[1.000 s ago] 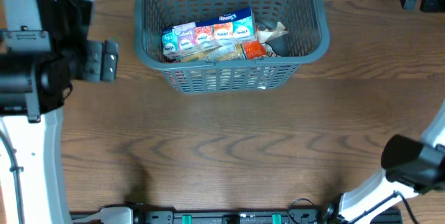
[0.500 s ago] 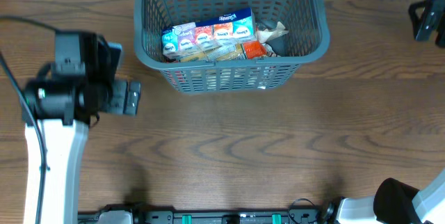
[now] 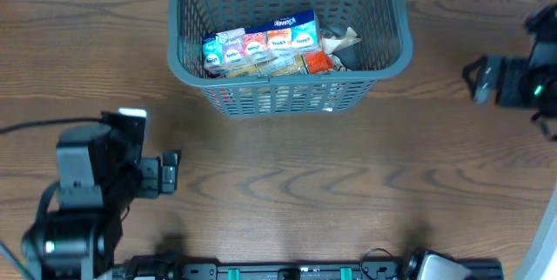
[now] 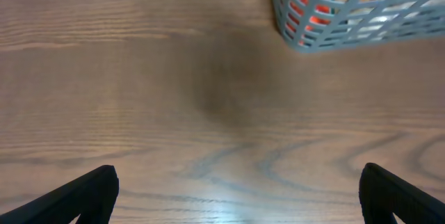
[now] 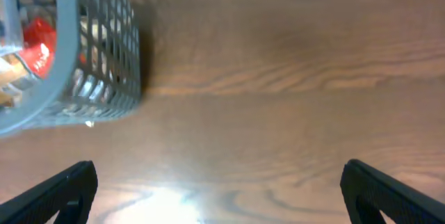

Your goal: Pack container

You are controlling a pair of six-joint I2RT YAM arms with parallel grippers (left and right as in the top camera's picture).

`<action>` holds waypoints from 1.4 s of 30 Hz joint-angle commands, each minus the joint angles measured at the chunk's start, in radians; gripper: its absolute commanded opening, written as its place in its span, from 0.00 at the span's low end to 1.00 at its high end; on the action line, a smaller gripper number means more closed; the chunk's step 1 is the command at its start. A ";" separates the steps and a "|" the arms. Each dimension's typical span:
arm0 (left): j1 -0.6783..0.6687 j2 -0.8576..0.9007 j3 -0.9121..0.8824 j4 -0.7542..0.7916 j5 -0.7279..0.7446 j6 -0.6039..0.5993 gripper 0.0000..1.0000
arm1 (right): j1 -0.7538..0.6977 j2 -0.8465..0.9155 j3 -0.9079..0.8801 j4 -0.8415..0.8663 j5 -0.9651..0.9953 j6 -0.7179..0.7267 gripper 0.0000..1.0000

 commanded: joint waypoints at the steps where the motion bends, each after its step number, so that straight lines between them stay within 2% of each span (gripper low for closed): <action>1: 0.003 -0.032 -0.019 0.006 0.018 -0.054 0.99 | 0.019 -0.148 -0.206 0.078 0.002 0.008 0.99; 6: 0.003 -0.038 -0.019 0.007 0.018 -0.086 0.99 | 0.019 -0.312 -0.542 0.252 -0.028 0.005 0.99; 12: 0.003 -0.038 -0.021 0.022 0.009 -0.091 0.99 | 0.019 -0.376 -0.769 0.384 -0.106 -0.029 0.99; 38: 0.003 -0.008 -0.023 0.021 -0.013 -0.094 0.98 | 0.018 -0.362 -0.801 0.386 -0.109 -0.029 0.99; 42: 0.003 -0.008 -0.023 0.021 -0.013 -0.094 0.99 | 0.029 -0.417 -0.801 0.386 -0.108 -0.029 0.99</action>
